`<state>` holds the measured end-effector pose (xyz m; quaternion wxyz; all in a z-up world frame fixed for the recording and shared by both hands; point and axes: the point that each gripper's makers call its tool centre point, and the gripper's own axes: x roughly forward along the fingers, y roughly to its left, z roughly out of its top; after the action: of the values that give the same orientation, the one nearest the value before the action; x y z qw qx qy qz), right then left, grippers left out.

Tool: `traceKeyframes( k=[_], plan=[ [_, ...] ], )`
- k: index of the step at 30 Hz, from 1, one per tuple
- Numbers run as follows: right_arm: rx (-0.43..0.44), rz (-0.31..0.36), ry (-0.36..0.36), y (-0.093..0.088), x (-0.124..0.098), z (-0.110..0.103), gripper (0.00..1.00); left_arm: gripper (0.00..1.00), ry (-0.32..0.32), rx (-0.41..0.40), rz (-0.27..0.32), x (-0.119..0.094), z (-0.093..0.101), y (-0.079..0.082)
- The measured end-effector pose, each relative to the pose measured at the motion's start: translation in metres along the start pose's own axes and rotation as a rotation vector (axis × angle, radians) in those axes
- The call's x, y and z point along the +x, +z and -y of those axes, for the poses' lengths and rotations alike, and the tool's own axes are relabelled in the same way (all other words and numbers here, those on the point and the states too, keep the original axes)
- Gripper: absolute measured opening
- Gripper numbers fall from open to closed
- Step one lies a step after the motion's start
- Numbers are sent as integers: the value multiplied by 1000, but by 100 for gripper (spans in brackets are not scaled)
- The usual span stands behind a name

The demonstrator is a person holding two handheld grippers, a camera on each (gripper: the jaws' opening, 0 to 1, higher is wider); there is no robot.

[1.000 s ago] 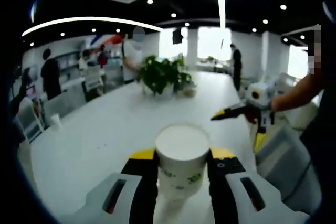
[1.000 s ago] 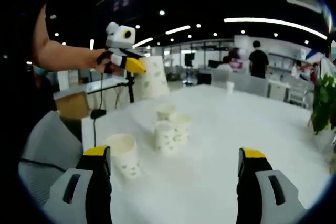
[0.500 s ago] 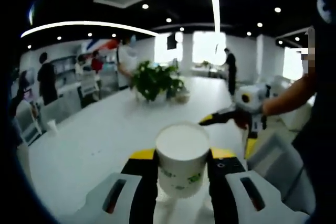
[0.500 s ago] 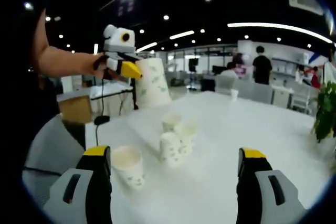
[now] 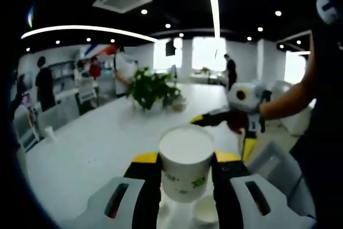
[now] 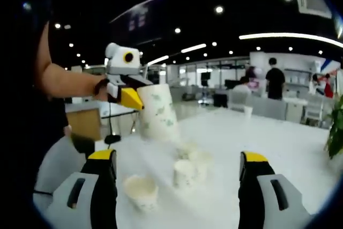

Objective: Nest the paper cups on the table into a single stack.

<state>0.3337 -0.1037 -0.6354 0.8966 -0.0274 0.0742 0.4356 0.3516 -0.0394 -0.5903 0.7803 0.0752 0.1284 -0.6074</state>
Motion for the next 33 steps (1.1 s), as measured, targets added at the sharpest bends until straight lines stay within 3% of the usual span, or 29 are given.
traceKeyframes(
  k=[7,11,20,27,33],
  plan=[
    [-2,-4,15,2,1,-3,82,35,0,-3,38,-1,6,6],
    [23,5,48,8,1,-9,70,35,4,-38,99,-3,8,11],
    [21,26,100,31,4,-21,58,35,29,-88,214,-10,9,22],
    [62,25,171,37,9,-33,45,35,28,-100,284,-14,11,32],
    [149,63,284,49,7,-52,34,35,2,-154,368,-20,17,41]
  ],
)
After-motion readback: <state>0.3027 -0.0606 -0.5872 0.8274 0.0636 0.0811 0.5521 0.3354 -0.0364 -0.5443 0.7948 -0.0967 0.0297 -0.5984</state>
